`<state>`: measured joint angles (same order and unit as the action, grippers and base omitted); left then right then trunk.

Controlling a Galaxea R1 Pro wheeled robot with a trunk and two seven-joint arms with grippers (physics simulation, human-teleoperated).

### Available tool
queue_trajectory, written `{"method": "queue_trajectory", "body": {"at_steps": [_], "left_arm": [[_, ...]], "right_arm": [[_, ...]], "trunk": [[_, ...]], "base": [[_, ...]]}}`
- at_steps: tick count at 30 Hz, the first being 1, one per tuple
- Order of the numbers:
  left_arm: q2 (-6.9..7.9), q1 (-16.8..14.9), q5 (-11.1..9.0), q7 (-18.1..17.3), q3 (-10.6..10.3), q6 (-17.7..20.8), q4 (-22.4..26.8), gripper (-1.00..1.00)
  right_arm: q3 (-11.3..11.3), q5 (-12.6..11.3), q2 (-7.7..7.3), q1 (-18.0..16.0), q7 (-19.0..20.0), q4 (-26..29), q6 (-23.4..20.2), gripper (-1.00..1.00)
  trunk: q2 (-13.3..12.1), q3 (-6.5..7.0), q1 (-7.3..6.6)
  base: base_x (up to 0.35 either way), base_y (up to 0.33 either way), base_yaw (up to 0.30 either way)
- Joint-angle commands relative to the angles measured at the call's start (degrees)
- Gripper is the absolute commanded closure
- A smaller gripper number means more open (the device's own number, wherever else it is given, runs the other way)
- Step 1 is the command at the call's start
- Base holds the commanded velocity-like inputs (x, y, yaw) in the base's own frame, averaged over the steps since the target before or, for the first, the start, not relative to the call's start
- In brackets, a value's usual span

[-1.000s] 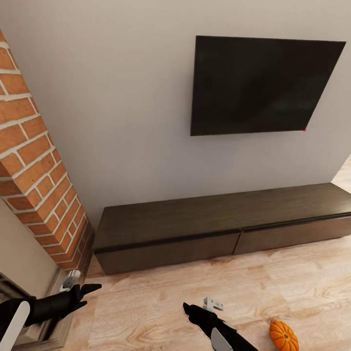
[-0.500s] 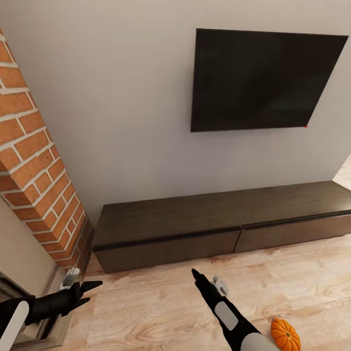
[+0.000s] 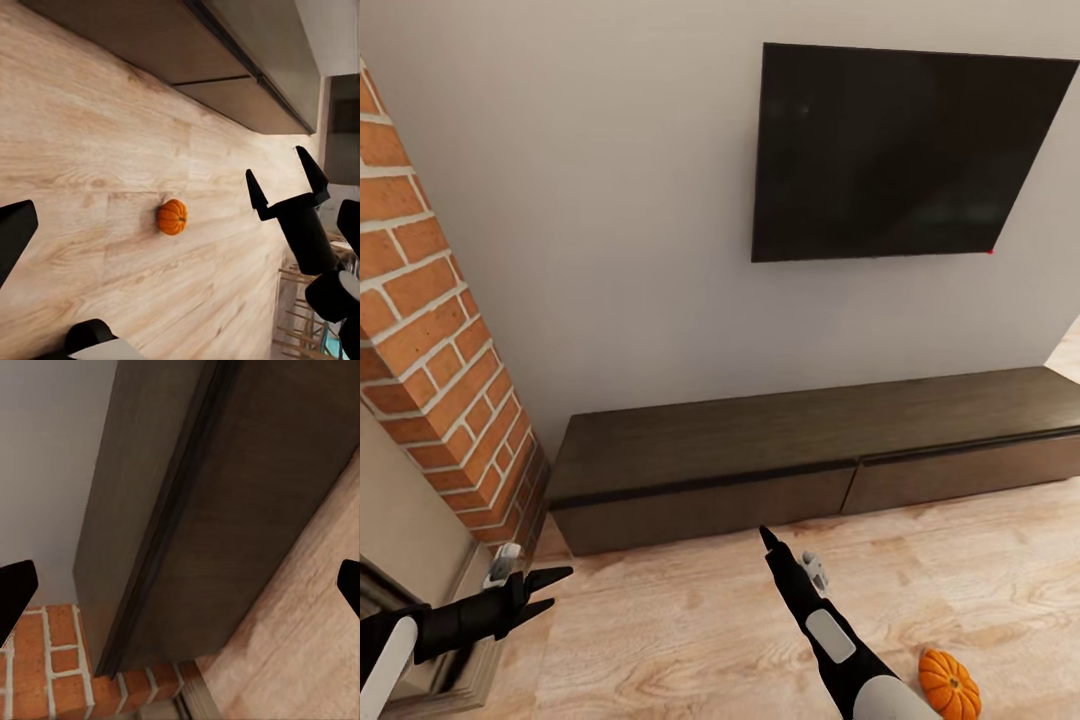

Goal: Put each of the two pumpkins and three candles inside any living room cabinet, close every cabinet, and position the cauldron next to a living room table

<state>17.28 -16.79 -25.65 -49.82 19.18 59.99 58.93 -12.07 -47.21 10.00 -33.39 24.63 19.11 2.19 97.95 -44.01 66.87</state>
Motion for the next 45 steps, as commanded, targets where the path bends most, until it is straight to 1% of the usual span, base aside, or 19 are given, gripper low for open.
{"method": "queue_trajectory", "body": {"at_steps": [1, 4, 6, 7, 9, 10, 11, 12, 14, 17, 19, 30, 32, 34, 36, 38, 41, 45], "left_arm": [[0.15, 0.0, -0.01, -0.37, -0.04, 0.01, 0.01, -1.0], [0.66, 0.0, -0.01, -3.59, -0.41, 0.01, 0.02, -1.0], [0.85, 0.0, 0.09, -7.8, -0.6, 0.01, 0.04, -1.0], [0.9, 0.0, 0.15, -9.0, -0.62, 0.01, 0.02, -1.0], [1.04, 0.0, 0.43, -13.7, -0.73, 0.01, 0.03, -1.0], [1.07, 0.0, 0.48, -14.79, -0.75, 0.01, 0.03, -1.0], [1.12, 0.0, 0.58, -17.75, -0.82, 0.01, 0.04, -1.0], [1.14, 0.0, 0.65, -19.2, -0.95, 0.01, 0.04, -1.0], [1.16, 0.03, 0.73, -20.98, -1.48, 0.01, 0.1, -1.0], [1.17, 0.07, 0.7, -22.05, -2.6, 0.01, 0.13, -1.0], [1.17, 0.11, 0.64, -22.26, -2.89, 0.01, 0.13, -1.0], [1.08, 0.17, 0.3, -22.43, -3.17, 0.01, 0.14, -1.0], [1.03, 0.17, 0.27, -22.43, -3.18, 0.01, 0.14, -1.0], [0.97, 0.21, 0.22, -22.68, -3.18, 0.01, 0.14, -1.0], [0.99, 0.27, 0.32, -24.82, -3.18, 0.01, 0.14, -1.0], [0.96, 0.44, 0.63, -28.59, -3.2, 0.01, 0.16, -1.0], [0.89, 0.54, 0.77, -30.44, -3.24, 0.01, 0.15, -1.0], [0.87, 0.6, 0.78, -31.23, -3.21, 0.01, 0.14, -1.0]], "right_arm": [[-0.03, -0.05, 0.0, 0.0, 0.18, 0.09, 0.0, -1.0], [-0.6, -0.32, 0.0, 0.03, 1.02, 0.3, -0.06, -1.0], [-1.53, -1.11, 0.0, 0.06, 3.19, 0.27, -0.15, -1.0], [-1.82, -1.5, 0.0, 0.07, 4.11, 0.21, -0.21, -1.0], [-2.68, -3.45, 0.0, 0.08, 8.6, 0.01, -1.12, -1.0], [-2.8, -3.86, 0.0, 0.08, 9.81, -0.03, -1.6, -1.0], [-3.08, -4.72, 0.0, 0.08, 13.02, -0.11, -3.49, -1.0], [-3.21, -5.04, 0.0, 0.08, 14.47, -0.14, -4.59, -1.0], [-3.37, -5.38, 0.0, 0.08, 16.03, -0.13, -5.75, -1.0], [-3.42, -5.56, 0.0, 0.08, 16.65, -0.19, -6.17, -1.0], [-3.2, -5.13, 0.0, 0.08, 16.64, -0.03, -6.05, -1.0], [-3.57, -5.86, 0.0, 0.08, 16.85, -0.25, -5.63, -1.0], [-3.95, -6.32, 0.0, 0.08, 17.05, -0.28, -5.72, -1.0], [-4.46, -7.53, 0.0, 0.08, 17.16, -0.29, -5.86, -1.0], [-4.71, -8.05, 0.0, 0.08, 17.19, -0.29, -6.01, -1.0], [-4.83, -8.3, 0.0, 0.08, 17.2, -0.3, -6.1, -1.0], [-4.87, -8.39, 0.0, 0.08, 17.21, -0.3, -6.13, -1.0], [-4.89, -8.42, 0.0, 0.08, 17.21, -0.3, -6.19, -1.0]], "trunk": [[0.42, -0.19, 0.23], [1.62, -0.72, 0.89], [2.42, -1.08, 1.32], [2.82, -1.26, 1.54], [3.62, -1.62, 1.98], [4.03, -1.8, 2.2], [4.43, -1.98, 2.42], [4.83, -2.16, 2.64], [5.63, -2.52, 3.08], [6.83, -3.06, 3.74], [7.64, -3.42, 4.18], [12.05, -5.39, 6.6], [12.85, -5.75, 7.04], [13.65, -6.11, 7.47], [14.45, -6.47, 7.91], [15.26, -6.83, 8.35], [16.46, -7.37, 9.01], [16.46, -7.37, 9.01]], "base": [[0.0, 0.0, 0.0], [0.0, 0.0, 0.0], [0.0, 0.0, 0.0], [0.0, 0.0, 0.0], [0.0, 0.0, 0.0], [0.0, 0.0, 0.0], [0.0, 0.0, 0.0], [0.0, 0.0, 0.0], [0.0, 0.0, 0.0], [0.0, 0.0, 0.0], [0.0, 0.0, 0.0], [0.0, 0.0, 0.0], [0.0, 0.0, 0.0], [0.0, 0.0, 0.0], [0.0, 0.0, 0.0], [0.0, 0.0, 0.0], [0.0, 0.0, 0.0], [0.0, 0.0, 0.0]]}}
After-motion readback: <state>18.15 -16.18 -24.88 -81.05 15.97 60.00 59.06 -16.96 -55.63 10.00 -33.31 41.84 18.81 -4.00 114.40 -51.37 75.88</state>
